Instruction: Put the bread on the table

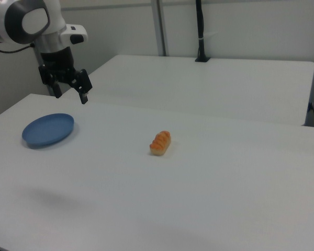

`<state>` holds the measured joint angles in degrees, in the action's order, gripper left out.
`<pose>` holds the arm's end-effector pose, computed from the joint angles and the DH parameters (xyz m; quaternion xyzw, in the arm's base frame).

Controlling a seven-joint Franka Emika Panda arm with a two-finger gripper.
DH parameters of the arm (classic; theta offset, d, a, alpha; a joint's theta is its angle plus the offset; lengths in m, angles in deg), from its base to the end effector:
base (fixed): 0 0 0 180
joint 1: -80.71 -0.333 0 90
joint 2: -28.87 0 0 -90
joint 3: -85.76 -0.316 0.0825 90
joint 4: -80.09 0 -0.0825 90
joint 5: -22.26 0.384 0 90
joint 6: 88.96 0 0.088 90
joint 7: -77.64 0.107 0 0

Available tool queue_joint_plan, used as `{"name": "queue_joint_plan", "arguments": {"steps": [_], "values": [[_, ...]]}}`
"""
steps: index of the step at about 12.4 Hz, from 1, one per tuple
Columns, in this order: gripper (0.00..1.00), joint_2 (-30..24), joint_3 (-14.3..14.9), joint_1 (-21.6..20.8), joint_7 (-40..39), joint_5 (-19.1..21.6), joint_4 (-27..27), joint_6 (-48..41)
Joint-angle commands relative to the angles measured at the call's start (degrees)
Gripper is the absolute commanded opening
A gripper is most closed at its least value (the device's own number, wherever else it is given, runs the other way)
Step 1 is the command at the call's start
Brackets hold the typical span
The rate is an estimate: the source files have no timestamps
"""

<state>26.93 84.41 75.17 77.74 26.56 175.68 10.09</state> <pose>0.5530 0.0740 0.6115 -0.9967 -0.0550 -0.0447 0.0397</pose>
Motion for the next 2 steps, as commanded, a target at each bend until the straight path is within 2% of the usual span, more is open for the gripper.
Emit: {"name": "queue_joint_plan", "arguments": {"steps": [1, 2], "values": [[1.00, -0.87, 0.29, -0.44, -0.80, 0.27, 1.35, 0.97], [1.00, -0.87, 0.29, -0.44, -0.80, 0.18, 1.35, 0.97]]}}
